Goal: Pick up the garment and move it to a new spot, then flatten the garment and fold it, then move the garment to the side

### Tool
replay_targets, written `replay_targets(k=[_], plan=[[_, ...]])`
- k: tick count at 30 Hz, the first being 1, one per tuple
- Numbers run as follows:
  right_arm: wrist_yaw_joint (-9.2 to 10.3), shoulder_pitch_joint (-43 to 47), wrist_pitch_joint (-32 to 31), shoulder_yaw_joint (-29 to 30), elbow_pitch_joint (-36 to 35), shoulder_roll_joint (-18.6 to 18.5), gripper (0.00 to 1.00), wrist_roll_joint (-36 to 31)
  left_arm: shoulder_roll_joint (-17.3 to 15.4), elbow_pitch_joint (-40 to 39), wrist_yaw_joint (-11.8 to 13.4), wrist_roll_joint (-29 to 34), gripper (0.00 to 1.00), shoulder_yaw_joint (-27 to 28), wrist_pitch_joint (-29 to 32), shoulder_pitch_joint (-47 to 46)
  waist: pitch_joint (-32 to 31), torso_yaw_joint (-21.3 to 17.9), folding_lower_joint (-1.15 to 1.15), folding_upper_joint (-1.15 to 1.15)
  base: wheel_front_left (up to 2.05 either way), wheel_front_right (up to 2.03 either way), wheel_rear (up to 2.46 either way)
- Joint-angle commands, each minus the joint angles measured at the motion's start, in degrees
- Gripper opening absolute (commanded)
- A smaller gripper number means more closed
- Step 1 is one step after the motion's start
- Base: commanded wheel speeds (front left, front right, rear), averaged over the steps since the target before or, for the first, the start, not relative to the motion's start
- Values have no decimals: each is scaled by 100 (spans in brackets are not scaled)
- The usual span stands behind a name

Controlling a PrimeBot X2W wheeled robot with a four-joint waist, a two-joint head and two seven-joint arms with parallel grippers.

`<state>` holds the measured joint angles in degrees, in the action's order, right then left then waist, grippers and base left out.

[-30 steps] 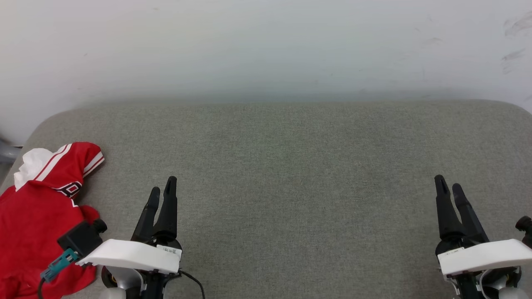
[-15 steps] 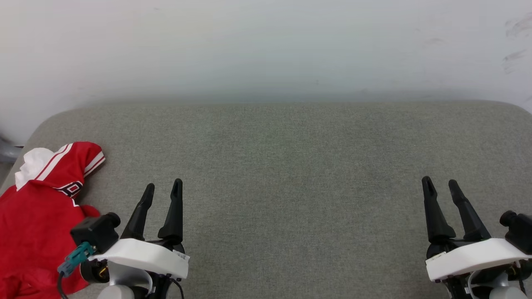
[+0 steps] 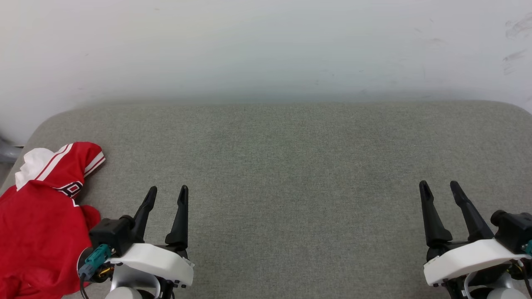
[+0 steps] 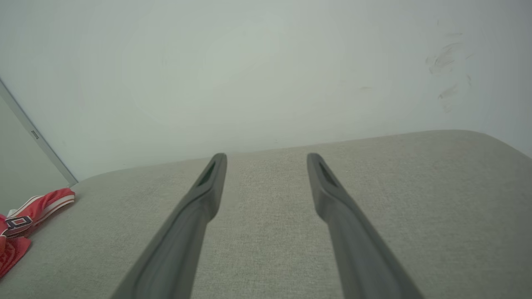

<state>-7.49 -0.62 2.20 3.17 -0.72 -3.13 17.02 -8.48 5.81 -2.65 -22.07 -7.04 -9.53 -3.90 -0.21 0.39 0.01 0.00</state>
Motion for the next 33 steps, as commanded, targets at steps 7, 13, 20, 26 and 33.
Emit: replay_targets(k=[7, 13, 20, 26, 33], plan=[[0, 65, -125, 55, -62, 21, 100, -437, -61, 25, 55, 304, 100, -58, -125, -78, -7, 10, -1, 0, 0, 0, 0], [0, 123, -155, 79, -97, 26, 100, -701, -73, 74, 19, 518, 100, -75, -199, -72, -7, 15, -1, 0, 0, 0, 0], [1, 146, -137, 77, -132, 28, 100, -900, -54, 157, -29, 758, 100, -58, -291, -50, -10, 16, -1, 0, 0, 0, 0], [1, 158, -110, 72, -174, 29, 100, -1088, -29, 208, -78, 979, 100, -47, -356, -74, 0, 28, -1, 0, 0, 0, 0], [1, 176, -50, 52, -240, 30, 100, -1270, 42, 206, -135, 1179, 100, 41, -440, -92, 4, 121, -1, 0, 0, 0, 0]])
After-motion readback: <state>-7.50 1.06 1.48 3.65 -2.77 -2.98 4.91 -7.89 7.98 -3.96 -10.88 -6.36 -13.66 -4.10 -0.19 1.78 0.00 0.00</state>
